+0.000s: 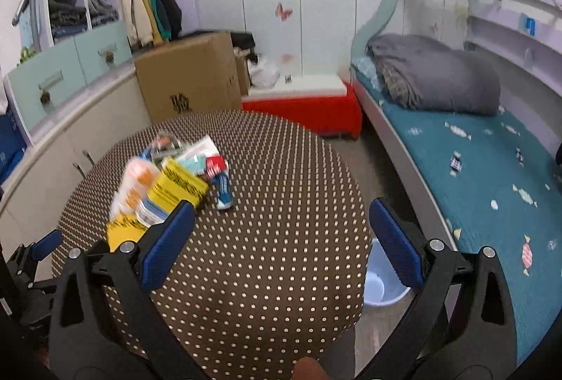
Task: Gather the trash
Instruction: 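Grasp the yellow snack bag with the left tool while the right tool grasps the yellow medicine box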
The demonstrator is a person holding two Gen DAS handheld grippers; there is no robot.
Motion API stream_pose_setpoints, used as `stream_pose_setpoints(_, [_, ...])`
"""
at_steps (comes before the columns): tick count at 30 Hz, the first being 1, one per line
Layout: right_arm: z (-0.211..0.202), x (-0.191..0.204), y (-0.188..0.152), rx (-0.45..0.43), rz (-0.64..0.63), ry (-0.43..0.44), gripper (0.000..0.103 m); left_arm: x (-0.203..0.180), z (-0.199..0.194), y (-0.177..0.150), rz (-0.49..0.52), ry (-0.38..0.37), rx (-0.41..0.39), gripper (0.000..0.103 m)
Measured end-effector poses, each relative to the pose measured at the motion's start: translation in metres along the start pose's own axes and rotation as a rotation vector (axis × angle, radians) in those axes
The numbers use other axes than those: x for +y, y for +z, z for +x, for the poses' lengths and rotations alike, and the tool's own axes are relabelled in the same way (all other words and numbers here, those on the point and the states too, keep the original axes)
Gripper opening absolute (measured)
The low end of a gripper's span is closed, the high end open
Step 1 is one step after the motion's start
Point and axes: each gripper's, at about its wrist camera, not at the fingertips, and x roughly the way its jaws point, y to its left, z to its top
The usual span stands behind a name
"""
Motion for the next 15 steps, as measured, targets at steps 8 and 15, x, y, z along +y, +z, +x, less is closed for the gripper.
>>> stream_pose_setpoints(8, [0.036,0.002,-0.014,0.093,-0.010,0.017,0.097,0.003,0.054,-0.002,-0.046,-0.080,0.104,0.076])
stream_pose_setpoints(15, [0.058,0.024,-0.016,0.140,-0.028,0.102,0.097,0.014,0.059,-0.011,-0.050,-0.180,0.149,0.044])
